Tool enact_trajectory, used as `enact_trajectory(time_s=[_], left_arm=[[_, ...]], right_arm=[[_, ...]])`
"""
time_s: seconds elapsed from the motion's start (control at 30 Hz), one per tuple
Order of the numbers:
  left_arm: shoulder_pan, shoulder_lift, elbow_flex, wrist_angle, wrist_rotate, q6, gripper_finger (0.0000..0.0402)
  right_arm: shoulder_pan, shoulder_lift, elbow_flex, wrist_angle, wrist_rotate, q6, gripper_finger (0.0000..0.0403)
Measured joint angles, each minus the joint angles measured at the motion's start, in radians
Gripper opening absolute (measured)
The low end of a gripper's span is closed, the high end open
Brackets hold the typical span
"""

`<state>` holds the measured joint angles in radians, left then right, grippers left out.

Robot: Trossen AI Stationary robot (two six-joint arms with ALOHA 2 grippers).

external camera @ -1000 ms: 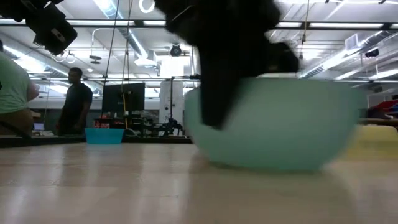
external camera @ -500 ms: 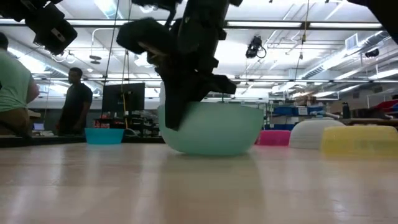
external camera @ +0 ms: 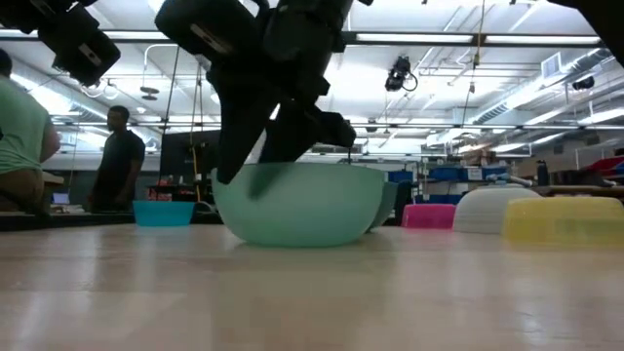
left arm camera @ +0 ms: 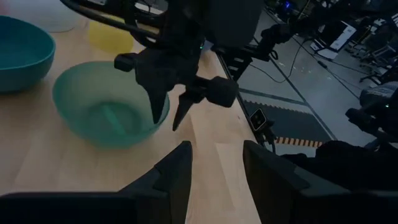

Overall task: Nest bowls inside each other
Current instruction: Move the green bowl to the center of the table, then stack the orange bowl on top of the green bowl

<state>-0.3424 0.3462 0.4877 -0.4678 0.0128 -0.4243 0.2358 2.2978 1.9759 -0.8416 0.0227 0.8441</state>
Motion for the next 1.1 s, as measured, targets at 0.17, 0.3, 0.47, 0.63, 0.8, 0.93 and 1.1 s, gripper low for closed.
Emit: enact_trajectory(time_s=[0.17,0.3,0.47,0.63,0.8,0.93,1.1], left_arm=[[0.0,0.0,0.0,-0.001,0.0,-0.019,0.0153],[0.0,0.0,0.0,-0.015,0.009,-0.025,0.0153],[0.0,0.0,0.0,-0.104,0.012,-0.046,0.0153],[0.0,0.0,0.0,-0.109,0.013,-0.063,0.0153],[0.0,0.0,0.0,-0.108,0.007,-0.084,0.0153],[-0.002,0.0,0.0,-0.109,0.043,-0.151,0.0153],[-0.049,0.018,0.0,-0.186,0.136,-0.272,0.0153]], right_arm=[[0.0,0.0,0.0,-0.038,0.021,0.011,0.0206],[0.003,-0.002,0.0,0.014,0.029,0.011,0.0215],[0.033,-0.005,0.007,0.135,0.018,0.001,0.0208],[0.054,-0.01,0.059,0.206,0.016,-0.027,0.0205],[0.058,-0.011,0.11,0.123,0.065,-0.062,0.0205],[0.057,-0.01,0.114,0.118,0.055,-0.063,0.0205],[0.086,-0.01,0.117,0.161,0.055,-0.079,0.0205]])
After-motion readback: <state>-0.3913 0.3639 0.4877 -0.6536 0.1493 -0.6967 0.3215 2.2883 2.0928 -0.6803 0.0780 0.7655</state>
